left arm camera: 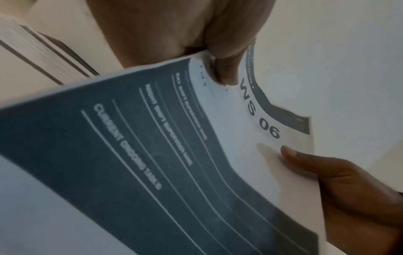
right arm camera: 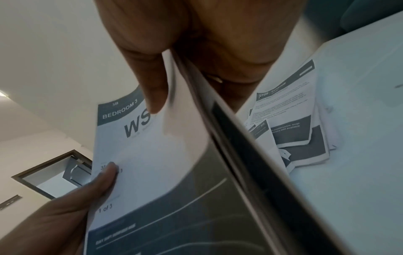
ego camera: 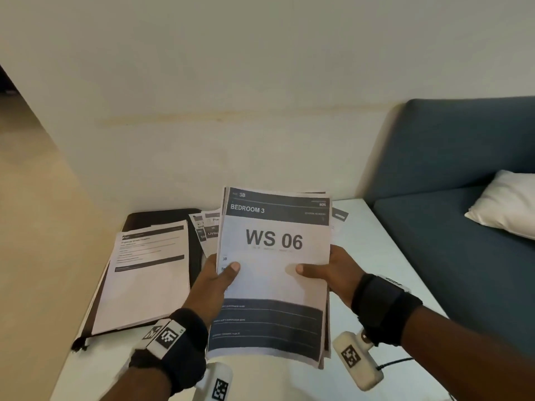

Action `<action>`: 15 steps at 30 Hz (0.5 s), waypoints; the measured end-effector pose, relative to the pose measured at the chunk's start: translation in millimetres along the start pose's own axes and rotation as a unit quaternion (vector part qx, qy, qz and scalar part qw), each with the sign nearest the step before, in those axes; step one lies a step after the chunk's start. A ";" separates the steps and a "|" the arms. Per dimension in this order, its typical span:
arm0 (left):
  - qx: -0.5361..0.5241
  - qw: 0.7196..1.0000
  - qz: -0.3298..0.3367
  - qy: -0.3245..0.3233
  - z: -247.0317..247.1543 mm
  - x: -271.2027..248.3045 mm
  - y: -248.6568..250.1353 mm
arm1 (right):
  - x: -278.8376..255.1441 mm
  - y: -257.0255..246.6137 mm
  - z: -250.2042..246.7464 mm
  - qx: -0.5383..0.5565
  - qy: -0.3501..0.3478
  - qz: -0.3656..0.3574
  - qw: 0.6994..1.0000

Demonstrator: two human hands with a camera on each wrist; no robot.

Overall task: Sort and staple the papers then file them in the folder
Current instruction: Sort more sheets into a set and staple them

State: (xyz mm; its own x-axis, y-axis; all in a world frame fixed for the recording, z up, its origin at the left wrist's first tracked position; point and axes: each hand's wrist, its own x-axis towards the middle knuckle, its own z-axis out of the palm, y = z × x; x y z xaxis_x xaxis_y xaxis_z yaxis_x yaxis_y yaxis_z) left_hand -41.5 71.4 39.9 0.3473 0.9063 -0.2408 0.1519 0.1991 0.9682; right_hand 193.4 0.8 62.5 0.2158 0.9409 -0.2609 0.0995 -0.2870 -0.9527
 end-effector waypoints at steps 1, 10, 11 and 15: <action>0.003 1.000 -0.001 -0.001 1.6 -0.4 -0.1 | -0.7 1.7 0.7 0.010 0.002 0.002 1.000; 0.027 0.996 -0.003 -0.080 -10.8 -3.5 -15.2 | -10.7 32.0 -0.1 0.059 0.046 -0.020 0.997; 0.024 0.996 -0.004 -0.086 -11.6 -6.3 -20.1 | -12.5 38.7 0.2 0.059 0.030 -0.017 0.998; 0.058 0.988 -0.036 -0.140 -9.1 -7.2 -45.0 | -15.0 64.1 3.5 0.033 -0.029 0.004 0.999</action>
State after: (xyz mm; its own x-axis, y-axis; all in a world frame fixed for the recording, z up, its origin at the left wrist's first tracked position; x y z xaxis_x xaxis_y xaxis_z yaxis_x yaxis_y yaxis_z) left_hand -59.3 59.3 -1.3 0.5715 0.7498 -0.3334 0.2844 0.2001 0.9376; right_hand 193.1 -31.0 4.8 0.1592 0.9480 -0.2755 0.0333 -0.2840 -0.9582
